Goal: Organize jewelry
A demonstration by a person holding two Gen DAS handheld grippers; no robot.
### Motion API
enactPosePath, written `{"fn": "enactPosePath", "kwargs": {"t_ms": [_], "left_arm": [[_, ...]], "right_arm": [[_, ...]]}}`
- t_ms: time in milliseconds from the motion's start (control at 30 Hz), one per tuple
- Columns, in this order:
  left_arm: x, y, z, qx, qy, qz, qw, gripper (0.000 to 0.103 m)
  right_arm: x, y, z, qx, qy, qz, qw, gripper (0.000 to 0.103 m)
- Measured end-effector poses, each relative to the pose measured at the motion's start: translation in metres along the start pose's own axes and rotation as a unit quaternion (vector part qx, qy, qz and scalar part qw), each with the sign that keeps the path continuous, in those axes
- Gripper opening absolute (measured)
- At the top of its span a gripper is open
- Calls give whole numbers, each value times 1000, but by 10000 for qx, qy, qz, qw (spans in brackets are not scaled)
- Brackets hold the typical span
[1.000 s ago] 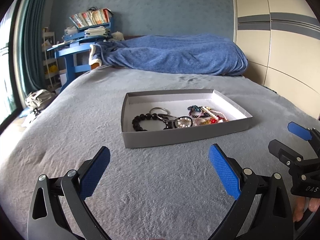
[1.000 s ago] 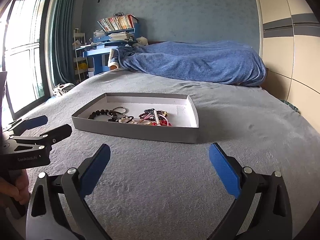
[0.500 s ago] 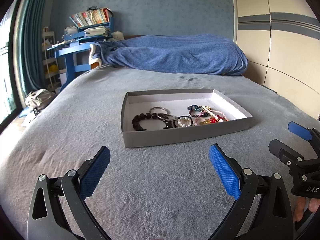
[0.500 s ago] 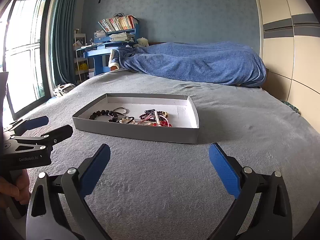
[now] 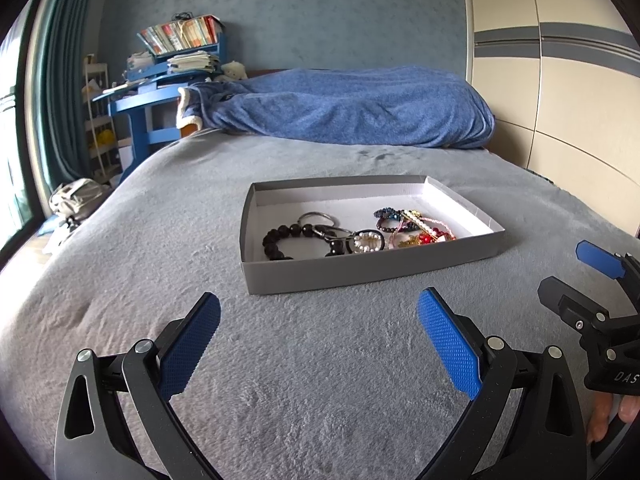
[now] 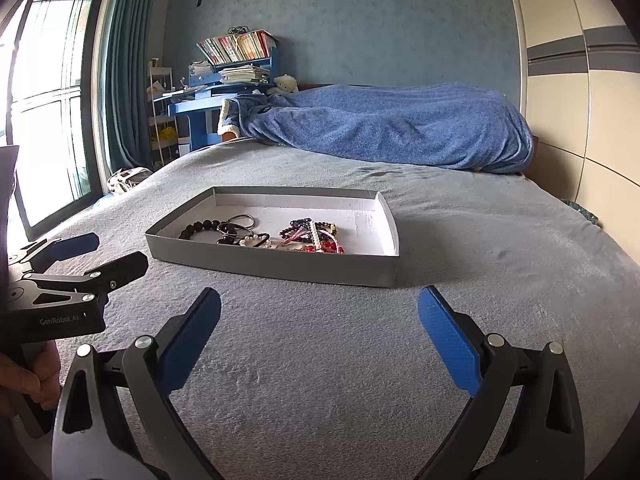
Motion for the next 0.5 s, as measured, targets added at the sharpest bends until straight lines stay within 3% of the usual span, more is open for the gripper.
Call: {"fn": "enactPosePath", "kwargs": {"t_ms": [500], "left_arm": [[-6, -4, 0, 55, -25, 101, 9999, 98]], "right_arm": [[0, 0, 0, 2, -1, 4, 10000, 97]]}}
Point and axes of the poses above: each gripper's, at about its wrist camera, not at the fingertips, and x roughly against the way its jaws point, z to its left, y to its top, the point moved 2 cm from there along -x, roughly the way its jaws point, and after that the axes turned 3 degrees about -x, right-handed, at the moved point
